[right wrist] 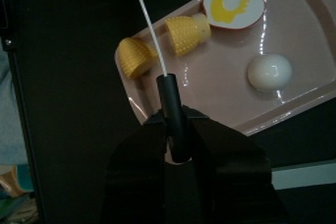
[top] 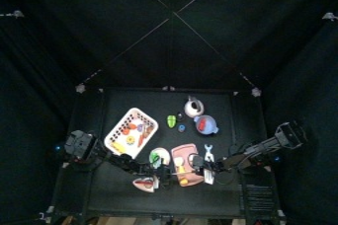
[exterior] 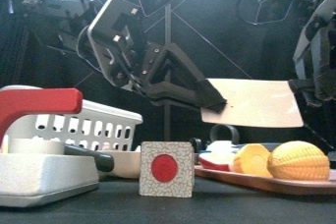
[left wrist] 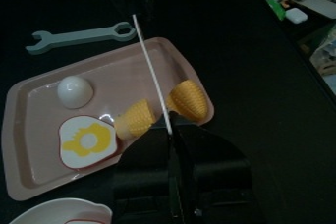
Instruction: Put cleaver in bowl
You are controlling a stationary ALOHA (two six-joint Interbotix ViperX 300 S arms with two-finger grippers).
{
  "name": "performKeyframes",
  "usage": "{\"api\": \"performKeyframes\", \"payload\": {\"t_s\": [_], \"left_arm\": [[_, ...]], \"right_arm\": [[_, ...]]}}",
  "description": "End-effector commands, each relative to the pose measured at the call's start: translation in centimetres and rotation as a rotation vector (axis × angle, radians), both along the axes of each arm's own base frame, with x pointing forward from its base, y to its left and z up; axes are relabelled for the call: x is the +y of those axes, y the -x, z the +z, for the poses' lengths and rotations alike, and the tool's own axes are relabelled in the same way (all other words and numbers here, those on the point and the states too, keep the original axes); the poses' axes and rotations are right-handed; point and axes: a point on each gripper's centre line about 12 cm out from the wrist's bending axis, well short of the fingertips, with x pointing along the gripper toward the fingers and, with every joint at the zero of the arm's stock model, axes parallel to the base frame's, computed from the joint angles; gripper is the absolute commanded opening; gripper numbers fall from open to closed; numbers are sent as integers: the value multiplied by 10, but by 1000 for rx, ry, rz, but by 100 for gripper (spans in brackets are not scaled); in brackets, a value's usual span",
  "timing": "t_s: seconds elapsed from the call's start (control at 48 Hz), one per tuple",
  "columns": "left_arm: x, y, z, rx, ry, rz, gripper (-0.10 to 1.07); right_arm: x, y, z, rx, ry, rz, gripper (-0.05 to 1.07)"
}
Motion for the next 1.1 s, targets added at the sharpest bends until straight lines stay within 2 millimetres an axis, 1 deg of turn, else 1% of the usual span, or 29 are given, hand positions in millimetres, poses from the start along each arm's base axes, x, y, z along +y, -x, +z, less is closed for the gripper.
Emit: {"api": "performKeyframes", "payload": {"t_s": [0.0, 0.104, 0.229, 0.312, 0.458, 0.562, 0.667, 0.729, 0.75, 0.812, 0.938, 1.083], "left_arm": [[-9, 1, 16, -37, 10, -23, 54], [-8, 0, 25, -56, 23, -16, 67], [-3, 2, 38, -78, 42, 3, 77], [3, 7, 47, -93, 46, 13, 80], [11, 21, 60, -139, 51, 32, 80], [20, 34, 68, -188, 53, 56, 80], [25, 45, 70, -212, 49, 68, 80], [26, 50, 73, -228, 49, 69, 80], [27, 52, 72, -229, 47, 68, 80], [27, 56, 73, -235, 47, 67, 80], [25, 59, 68, -222, 41, 59, 80], [22, 61, 64, -214, 38, 51, 80]], "right_arm": [[-3, 0, 7, -14, -13, -23, 43], [-3, 2, 9, -14, -20, -27, 43], [-5, 6, 13, -13, -20, -35, 43], [-8, 10, 15, 0, -21, -53, 43], [-15, 19, 24, 26, -26, -94, 43], [-30, 25, 35, 34, -30, -160, 43], [-49, 32, 43, 40, -20, -238, 43], [-65, 38, 49, 41, -12, -301, 43], [-68, 39, 50, 40, -11, -312, 43], [-87, 47, 54, 47, 8, -390, 43], [-122, 63, 56, 73, 52, -538, 43], [-148, 77, 51, 88, 85, -650, 43]]}}
